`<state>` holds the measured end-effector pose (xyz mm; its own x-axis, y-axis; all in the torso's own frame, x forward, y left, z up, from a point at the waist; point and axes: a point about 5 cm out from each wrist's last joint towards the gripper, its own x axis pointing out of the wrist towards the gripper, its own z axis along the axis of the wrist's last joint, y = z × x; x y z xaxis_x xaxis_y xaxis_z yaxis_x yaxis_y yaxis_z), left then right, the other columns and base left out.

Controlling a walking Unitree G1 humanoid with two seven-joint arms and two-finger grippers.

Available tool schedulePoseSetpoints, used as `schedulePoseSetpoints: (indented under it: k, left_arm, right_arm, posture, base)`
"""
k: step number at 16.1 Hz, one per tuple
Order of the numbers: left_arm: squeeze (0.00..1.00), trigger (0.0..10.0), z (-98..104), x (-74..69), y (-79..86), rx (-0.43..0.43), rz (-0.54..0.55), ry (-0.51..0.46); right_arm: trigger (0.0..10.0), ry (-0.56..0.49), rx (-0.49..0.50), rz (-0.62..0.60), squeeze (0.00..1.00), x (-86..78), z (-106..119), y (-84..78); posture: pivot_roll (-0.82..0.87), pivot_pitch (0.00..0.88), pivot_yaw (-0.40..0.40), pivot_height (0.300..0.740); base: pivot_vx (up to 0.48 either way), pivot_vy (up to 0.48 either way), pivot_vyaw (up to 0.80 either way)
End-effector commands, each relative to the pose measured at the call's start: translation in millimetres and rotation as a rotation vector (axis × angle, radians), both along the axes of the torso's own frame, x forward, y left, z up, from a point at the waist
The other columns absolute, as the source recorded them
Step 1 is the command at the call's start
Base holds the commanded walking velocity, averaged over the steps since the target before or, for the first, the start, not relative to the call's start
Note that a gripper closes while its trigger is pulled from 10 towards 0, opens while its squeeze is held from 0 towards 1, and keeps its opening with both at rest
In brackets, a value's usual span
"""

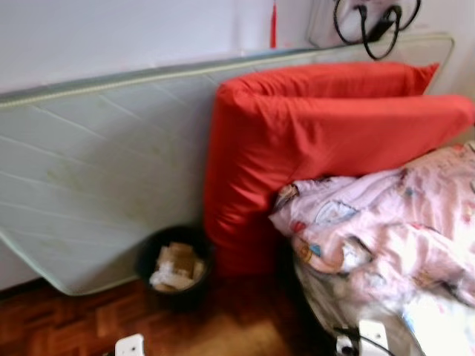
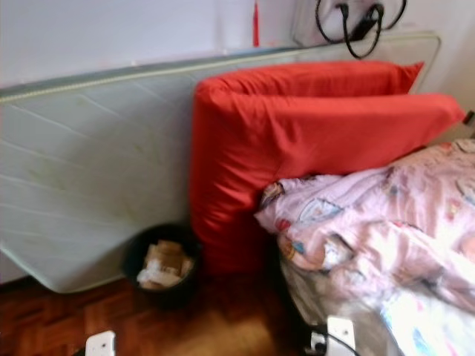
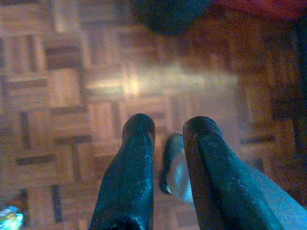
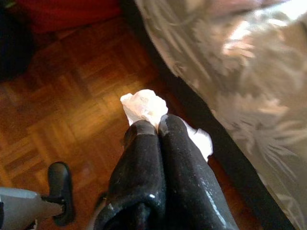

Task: Clean up the room

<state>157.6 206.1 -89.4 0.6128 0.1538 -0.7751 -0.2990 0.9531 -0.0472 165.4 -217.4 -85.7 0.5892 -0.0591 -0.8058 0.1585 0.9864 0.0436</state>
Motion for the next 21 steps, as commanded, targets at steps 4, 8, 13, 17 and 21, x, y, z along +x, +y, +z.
schedulePoseSetpoints:
  k: [4, 8, 13, 17, 21]
  left_arm:
    - [0.00, 10.0, -0.2, 2.0, -5.4, -0.007, -0.015, 0.000]
    - [0.00, 10.0, 0.3, 3.0, -4.7, -0.005, -0.014, -0.003]
    - [0.00, 10.0, 0.9, 3.7, -4.0, 0.004, -0.016, -0.008]
    - [0.00, 10.0, 1.0, 3.8, -4.0, 0.007, -0.019, -0.010]
    - [0.00, 10.0, 0.7, 3.1, -3.8, 0.002, -0.017, -0.007]
  right_arm:
    - [10.0, 0.004, -0.018, -0.013, 0.00, -1.9, 1.0, -8.5]
    - [10.0, 0.004, -0.020, -0.009, 0.00, -1.7, 1.0, -8.0]
    - [10.0, 0.007, -0.017, -0.005, 0.00, -1.8, 0.8, -7.7]
    - [10.0, 0.006, -0.021, 0.012, 0.00, -1.4, 1.0, -7.6]
    - [10.0, 0.001, -0.005, 0.018, 0.00, -1.3, 1.1, -6.7]
  posture:
    - [0.07, 0.000, 0.000, 0.740]
    - [0.07, 0.000, 0.002, 0.740]
    - [0.07, 0.000, 0.001, 0.740]
    - [0.07, 0.000, 0.001, 0.740]
    - [0.07, 0.000, 0.000, 0.740]
  base:
    - [0.000, 0.332, 0.00]
    - [0.000, 0.333, 0.00]
    - [0.000, 0.121, 0.00]
    - [0.000, 0.000, 0.00]
    - [0.000, 0.000, 0.80]
